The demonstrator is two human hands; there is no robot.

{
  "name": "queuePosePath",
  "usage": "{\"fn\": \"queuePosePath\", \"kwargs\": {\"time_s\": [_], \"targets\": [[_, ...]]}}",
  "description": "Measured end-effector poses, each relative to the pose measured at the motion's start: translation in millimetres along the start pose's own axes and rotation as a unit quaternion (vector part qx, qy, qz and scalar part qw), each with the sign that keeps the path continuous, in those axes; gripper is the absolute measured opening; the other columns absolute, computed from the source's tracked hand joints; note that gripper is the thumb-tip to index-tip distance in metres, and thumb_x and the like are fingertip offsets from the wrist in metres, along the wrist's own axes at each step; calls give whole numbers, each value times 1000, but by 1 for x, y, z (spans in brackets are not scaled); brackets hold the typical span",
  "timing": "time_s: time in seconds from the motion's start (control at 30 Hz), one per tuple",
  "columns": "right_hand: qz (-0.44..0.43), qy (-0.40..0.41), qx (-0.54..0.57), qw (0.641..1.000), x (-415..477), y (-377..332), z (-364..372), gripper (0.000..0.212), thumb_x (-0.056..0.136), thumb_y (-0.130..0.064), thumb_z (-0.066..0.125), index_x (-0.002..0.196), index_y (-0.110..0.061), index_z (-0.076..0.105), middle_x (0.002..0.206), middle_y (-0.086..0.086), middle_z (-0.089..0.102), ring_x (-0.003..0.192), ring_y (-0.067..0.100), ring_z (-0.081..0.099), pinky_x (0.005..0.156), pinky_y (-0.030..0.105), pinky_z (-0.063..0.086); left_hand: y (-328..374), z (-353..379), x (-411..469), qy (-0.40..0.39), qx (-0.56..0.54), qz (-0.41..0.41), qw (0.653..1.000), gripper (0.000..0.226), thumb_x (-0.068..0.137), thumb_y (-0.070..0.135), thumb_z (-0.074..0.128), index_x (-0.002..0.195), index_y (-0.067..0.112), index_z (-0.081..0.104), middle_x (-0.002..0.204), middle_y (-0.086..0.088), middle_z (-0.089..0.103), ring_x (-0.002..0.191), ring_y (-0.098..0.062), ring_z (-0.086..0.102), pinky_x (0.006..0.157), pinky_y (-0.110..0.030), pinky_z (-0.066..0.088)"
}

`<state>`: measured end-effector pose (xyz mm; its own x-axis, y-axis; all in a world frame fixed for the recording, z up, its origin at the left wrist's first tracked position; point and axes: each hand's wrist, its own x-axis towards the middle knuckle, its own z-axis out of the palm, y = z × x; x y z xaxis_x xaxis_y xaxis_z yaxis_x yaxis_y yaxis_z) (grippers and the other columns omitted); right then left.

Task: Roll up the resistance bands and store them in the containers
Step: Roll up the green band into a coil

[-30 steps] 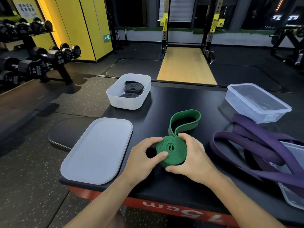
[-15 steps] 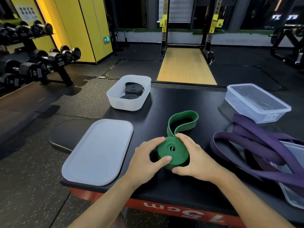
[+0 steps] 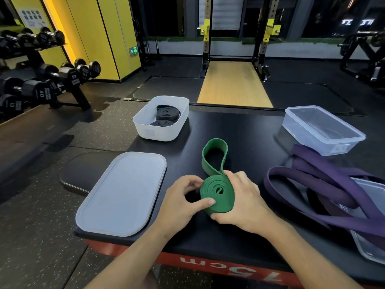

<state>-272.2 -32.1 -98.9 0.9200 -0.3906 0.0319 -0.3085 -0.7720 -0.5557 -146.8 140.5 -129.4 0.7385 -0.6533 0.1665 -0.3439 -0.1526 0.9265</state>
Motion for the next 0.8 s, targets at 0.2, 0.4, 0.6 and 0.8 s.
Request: {"fn": "queuePosePath", "kwargs": {"time_s": [0.2, 0.4, 0.6, 0.8], "targets": [[34, 70, -41, 996, -10, -4, 8, 118, 45, -86, 71, 141, -27, 35, 115, -14, 33, 119, 14, 43, 108, 35, 35, 7, 1, -3, -16, 51, 21, 998, 43, 85, 31, 85, 124, 44, 70, 112, 28, 69, 113, 6, 61, 94, -5, 40], [41, -44, 48, 997, -3, 1, -10, 128, 43, -74, 86, 149, -33, 26, 138, -21, 39, 132, 8, 39, 111, 36, 41, 9, 1, -3, -31, 33, 18, 999, 49, 83, 31, 87, 128, 37, 69, 111, 28, 71, 107, 0, 66, 94, -12, 46], [-3, -119, 32, 992, 9, 9, -26, 142, 49, -62, 88, 162, -37, 6, 159, -19, 29, 147, 9, 26, 120, 36, 31, 5, 0, -1, -35, 25, 12, 999, 51, 82, 31, 88, 129, 37, 69, 113, 23, 74, 110, -2, 67, 97, -13, 47], [-25, -133, 34, 990, 11, 10, -26, 134, 56, -54, 89, 160, -38, 7, 148, -24, 25, 143, 4, 27, 117, 33, 35, 5, 0, 0, -40, 15, 9, 999, 53, 81, 30, 89, 130, 38, 68, 113, 22, 74, 111, -1, 66, 97, -13, 47]]}}
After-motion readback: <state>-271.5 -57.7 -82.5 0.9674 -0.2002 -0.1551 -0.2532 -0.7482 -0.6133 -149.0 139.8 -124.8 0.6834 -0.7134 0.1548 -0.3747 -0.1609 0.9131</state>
